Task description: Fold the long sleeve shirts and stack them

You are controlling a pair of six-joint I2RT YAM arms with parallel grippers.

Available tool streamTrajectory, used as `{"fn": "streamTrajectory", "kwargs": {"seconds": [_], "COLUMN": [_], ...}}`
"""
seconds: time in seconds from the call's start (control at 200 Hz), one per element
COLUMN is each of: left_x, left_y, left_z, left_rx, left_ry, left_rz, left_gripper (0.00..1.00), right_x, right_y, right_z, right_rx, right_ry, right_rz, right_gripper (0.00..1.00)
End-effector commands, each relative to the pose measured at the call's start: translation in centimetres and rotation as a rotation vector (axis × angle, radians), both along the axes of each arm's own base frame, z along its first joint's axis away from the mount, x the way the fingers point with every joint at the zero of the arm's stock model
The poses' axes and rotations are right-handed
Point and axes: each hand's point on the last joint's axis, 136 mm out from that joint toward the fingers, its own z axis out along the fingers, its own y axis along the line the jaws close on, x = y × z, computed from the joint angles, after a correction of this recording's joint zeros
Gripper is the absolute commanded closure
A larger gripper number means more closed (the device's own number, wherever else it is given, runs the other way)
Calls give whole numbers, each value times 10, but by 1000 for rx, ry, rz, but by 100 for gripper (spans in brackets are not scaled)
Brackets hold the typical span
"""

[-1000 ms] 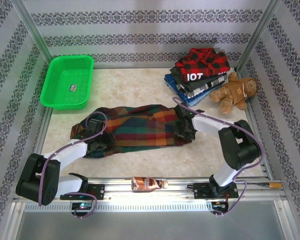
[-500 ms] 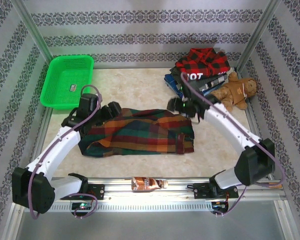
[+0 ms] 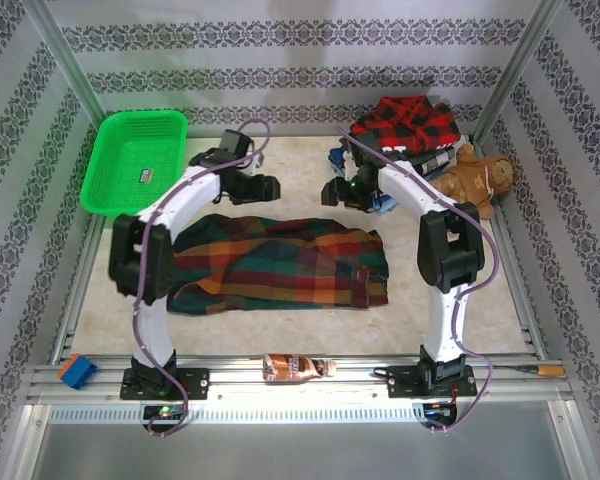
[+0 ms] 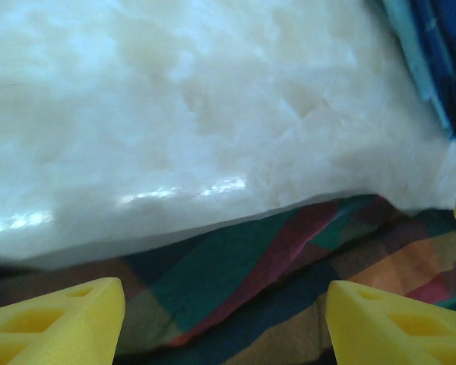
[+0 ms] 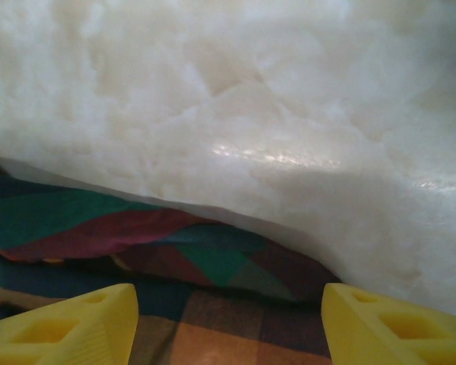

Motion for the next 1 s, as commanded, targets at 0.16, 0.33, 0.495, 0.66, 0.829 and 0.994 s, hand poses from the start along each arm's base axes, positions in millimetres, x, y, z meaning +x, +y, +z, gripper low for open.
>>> {"fn": "streamTrajectory", "kwargs": {"seconds": [0.16,0.33,0.495,0.66,0.829,0.994], "left_x": [-14,-16,-30,-39,-32,9], "left_y": [-54,-71,-90,-101,-97,-92], "left_z": [-39,-59,-77,-97,-108,-70], "left_rx": [51,47,22,21,72,126], "left_ry": [78,115,148,185,192,-5], "left_rz": [-353,-448,-542,-572,-551,-435], "left_gripper": [30,30,30,33,70,93], "right_x": [-29,-36,-39,-42,-46,-53], "right_y": [7,2,-4,-6,-10,-24], "right_z": [-30,-42,-50,-61,-72,-87], "right_rx": [77,49,36,25,10,-42], "right_ry": [123,153,164,188,208,247], "right_rz": [3,0,-20,-25,-38,-99], "right_gripper": [36,37,37,38,40,46]}}
